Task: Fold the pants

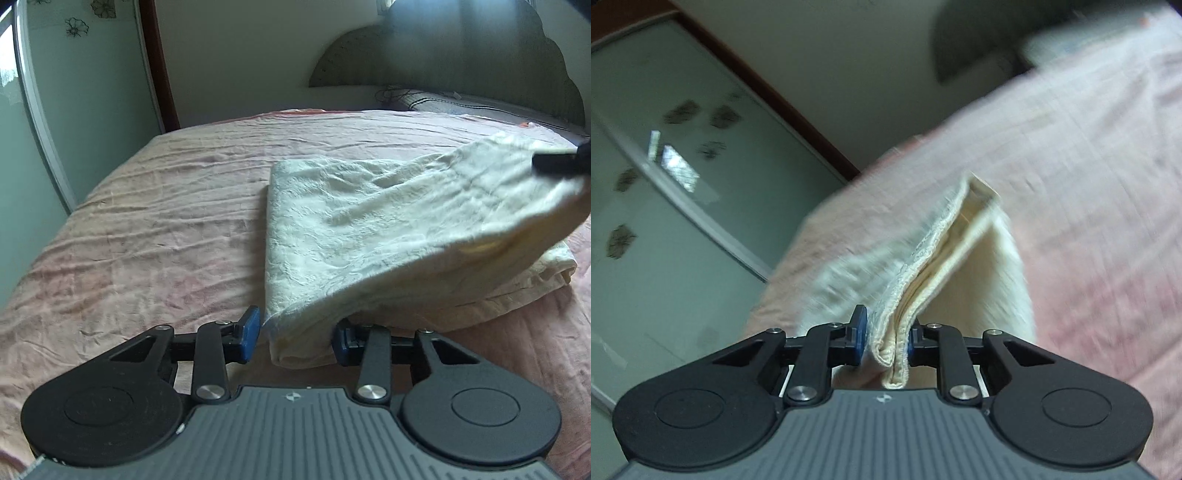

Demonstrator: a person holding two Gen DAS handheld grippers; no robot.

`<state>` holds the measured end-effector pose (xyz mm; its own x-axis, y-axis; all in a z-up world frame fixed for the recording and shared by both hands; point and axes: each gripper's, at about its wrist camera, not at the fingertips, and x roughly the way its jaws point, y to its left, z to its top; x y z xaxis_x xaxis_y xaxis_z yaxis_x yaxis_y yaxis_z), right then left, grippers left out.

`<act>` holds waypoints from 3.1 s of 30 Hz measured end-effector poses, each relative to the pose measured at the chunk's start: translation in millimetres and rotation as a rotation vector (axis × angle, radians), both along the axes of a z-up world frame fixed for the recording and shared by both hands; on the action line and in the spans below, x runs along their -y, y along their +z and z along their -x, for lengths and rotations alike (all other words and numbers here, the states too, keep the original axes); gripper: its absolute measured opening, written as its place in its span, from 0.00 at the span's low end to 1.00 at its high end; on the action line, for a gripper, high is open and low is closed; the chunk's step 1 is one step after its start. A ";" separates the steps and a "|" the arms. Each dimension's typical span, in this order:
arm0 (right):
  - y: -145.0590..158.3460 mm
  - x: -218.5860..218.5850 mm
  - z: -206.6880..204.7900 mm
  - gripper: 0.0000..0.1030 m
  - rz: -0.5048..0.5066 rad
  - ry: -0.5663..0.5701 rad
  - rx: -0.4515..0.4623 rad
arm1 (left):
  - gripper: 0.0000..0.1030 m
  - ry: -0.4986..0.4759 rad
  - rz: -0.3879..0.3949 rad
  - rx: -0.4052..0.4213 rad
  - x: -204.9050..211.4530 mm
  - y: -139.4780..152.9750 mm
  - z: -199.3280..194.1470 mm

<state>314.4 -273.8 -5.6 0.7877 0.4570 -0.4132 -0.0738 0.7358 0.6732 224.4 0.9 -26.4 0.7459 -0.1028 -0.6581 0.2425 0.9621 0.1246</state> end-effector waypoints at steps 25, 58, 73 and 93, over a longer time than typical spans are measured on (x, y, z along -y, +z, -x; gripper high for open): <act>-35.1 15.9 6.7 0.19 0.022 -0.053 -0.054 | 0.41 -0.057 -0.045 -0.035 0.4 -10.8 -2.5; -33.1 19.5 -30.1 0.19 0.247 -0.111 -0.117 | 0.58 -0.091 -0.098 -0.022 2.2 -12.0 -3.2; -10.1 -40.5 13.6 0.21 0.476 -0.056 -0.045 | 0.68 -0.095 -0.123 -0.015 -0.9 -11.6 -1.3; 14.9 -48.9 59.2 0.25 0.452 -0.075 -0.053 | 0.77 -0.036 -0.172 -0.033 -17.6 -4.2 11.6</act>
